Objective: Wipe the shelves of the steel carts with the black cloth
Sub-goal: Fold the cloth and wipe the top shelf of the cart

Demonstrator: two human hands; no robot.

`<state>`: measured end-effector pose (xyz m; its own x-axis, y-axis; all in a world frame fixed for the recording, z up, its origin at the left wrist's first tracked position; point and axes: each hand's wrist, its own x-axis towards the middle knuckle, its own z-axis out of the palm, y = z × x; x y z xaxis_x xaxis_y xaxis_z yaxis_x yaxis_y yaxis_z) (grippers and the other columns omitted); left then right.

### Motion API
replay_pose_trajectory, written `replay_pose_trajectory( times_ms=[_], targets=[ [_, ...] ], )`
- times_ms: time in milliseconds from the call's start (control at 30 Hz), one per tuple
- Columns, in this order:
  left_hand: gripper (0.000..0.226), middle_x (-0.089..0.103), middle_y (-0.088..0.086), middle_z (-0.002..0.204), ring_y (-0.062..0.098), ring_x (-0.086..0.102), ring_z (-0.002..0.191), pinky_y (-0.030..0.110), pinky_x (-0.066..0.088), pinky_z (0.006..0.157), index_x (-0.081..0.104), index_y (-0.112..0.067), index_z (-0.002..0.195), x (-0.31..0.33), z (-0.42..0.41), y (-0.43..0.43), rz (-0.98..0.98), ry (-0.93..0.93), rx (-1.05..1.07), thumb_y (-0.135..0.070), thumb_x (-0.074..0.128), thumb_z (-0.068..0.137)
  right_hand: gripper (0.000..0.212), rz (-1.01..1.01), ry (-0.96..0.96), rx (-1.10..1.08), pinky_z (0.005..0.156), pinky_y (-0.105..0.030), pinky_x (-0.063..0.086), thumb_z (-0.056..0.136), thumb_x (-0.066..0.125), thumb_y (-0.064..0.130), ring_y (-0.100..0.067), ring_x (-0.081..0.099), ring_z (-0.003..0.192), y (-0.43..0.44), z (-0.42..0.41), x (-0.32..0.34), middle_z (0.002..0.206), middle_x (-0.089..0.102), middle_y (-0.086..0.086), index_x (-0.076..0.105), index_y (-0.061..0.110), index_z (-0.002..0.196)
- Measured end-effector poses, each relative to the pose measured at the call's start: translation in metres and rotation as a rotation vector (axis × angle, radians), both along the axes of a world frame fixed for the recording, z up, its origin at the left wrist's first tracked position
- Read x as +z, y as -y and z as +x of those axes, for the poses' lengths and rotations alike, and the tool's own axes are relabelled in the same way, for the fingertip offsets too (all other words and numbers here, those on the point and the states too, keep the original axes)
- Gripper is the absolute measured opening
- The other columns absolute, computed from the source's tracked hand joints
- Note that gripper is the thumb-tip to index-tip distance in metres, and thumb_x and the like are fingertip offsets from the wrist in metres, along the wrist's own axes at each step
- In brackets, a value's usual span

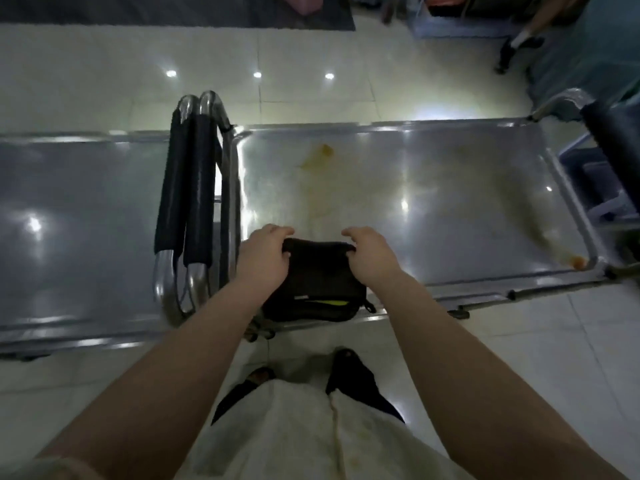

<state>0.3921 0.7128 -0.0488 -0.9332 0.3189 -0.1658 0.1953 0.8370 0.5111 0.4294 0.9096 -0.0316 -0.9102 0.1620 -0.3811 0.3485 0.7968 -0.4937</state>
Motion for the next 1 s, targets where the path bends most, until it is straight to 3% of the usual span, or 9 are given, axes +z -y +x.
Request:
replay_pose_trajectory(
  times_ms=[67,133,267,433,533,633,767,900,1000],
  targets=[
    [0.047,0.054,0.005,0.135,0.025,0.049,0.122,0.041,0.044,0.100,0.056,-0.019,0.134,-0.014,0.013,-0.009,-0.031,0.054,0.064,-0.011,0.060,0.087,0.036,0.014,0.016,0.105,0.089,-0.037,0.048,0.091,0.053,0.008,-0.032,0.056,0.113,-0.010,-0.002,-0.016,0.121,0.058,-0.012,0.059,0.016,0.125],
    [0.049,0.049,0.006,0.143,0.023,0.043,0.131,0.041,0.040,0.107,0.053,-0.019,0.138,-0.025,0.031,-0.019,-0.034,0.087,0.161,-0.013,0.059,0.090,0.042,-0.049,0.012,0.202,0.099,-0.041,0.044,0.092,0.053,0.012,-0.030,0.049,0.120,-0.015,0.002,-0.030,0.129,0.053,-0.011,0.053,0.017,0.133],
    [0.051,0.040,0.009,0.152,0.029,0.030,0.142,0.044,0.032,0.114,0.046,-0.018,0.144,-0.043,0.062,-0.022,-0.073,0.113,0.270,-0.018,0.056,0.094,0.055,-0.025,-0.038,0.375,0.121,-0.043,0.015,0.096,0.054,0.021,-0.031,0.016,0.146,0.002,0.018,-0.056,0.156,0.030,-0.008,0.037,0.019,0.148],
    [0.051,0.033,0.006,0.157,0.031,0.017,0.148,0.052,0.027,0.115,0.039,-0.019,0.148,-0.047,0.059,-0.001,-0.127,0.095,0.303,-0.024,0.049,0.099,0.069,0.150,0.029,0.546,0.113,-0.058,-0.013,0.098,0.045,0.042,-0.041,-0.010,0.147,0.032,0.033,-0.083,0.164,-0.001,-0.006,0.010,0.030,0.155],
    [0.051,0.026,0.004,0.160,0.030,0.008,0.150,0.049,0.019,0.119,0.033,-0.020,0.151,-0.046,0.037,0.011,-0.126,0.089,0.273,-0.021,0.044,0.101,0.066,0.203,-0.063,0.513,0.111,-0.063,-0.011,0.095,0.033,0.053,-0.044,-0.001,0.146,0.034,0.025,-0.092,0.164,0.007,-0.005,0.012,0.035,0.154],
    [0.055,0.021,0.003,0.162,0.029,0.003,0.150,0.047,0.010,0.121,0.024,-0.027,0.154,-0.050,0.019,0.016,-0.184,0.082,0.199,-0.023,0.040,0.101,0.063,0.268,-0.072,0.500,0.112,-0.061,-0.013,0.093,0.014,0.061,-0.042,-0.006,0.147,0.032,0.008,-0.097,0.164,0.005,0.001,0.007,0.043,0.153],
    [0.057,0.013,0.000,0.164,0.026,-0.006,0.150,0.044,0.000,0.122,0.019,-0.034,0.154,-0.051,0.009,0.028,-0.202,0.094,0.170,-0.022,0.037,0.101,0.060,0.380,-0.048,0.501,0.111,-0.068,-0.007,0.096,0.017,0.061,-0.047,0.004,0.145,0.046,0.003,-0.107,0.163,0.013,-0.001,0.010,0.044,0.153],
    [0.061,0.003,-0.004,0.164,0.017,-0.013,0.149,0.037,0.001,0.123,0.017,-0.034,0.155,-0.040,0.016,0.040,0.002,0.183,0.271,-0.015,0.039,0.101,0.059,0.444,-0.017,0.604,0.107,-0.070,-0.014,0.095,0.005,0.063,-0.047,-0.013,0.145,0.073,-0.028,-0.104,0.163,-0.012,0.002,-0.016,0.049,0.148],
    [0.063,-0.005,-0.007,0.164,0.010,-0.022,0.144,0.040,-0.002,0.123,0.008,-0.034,0.155,-0.037,0.020,0.038,0.011,0.244,0.200,-0.019,0.039,0.102,0.064,0.469,-0.038,0.652,0.106,-0.070,-0.015,0.095,0.012,0.062,-0.044,-0.028,0.140,0.102,-0.078,-0.104,0.156,-0.032,0.005,-0.028,0.049,0.143]
  ],
)
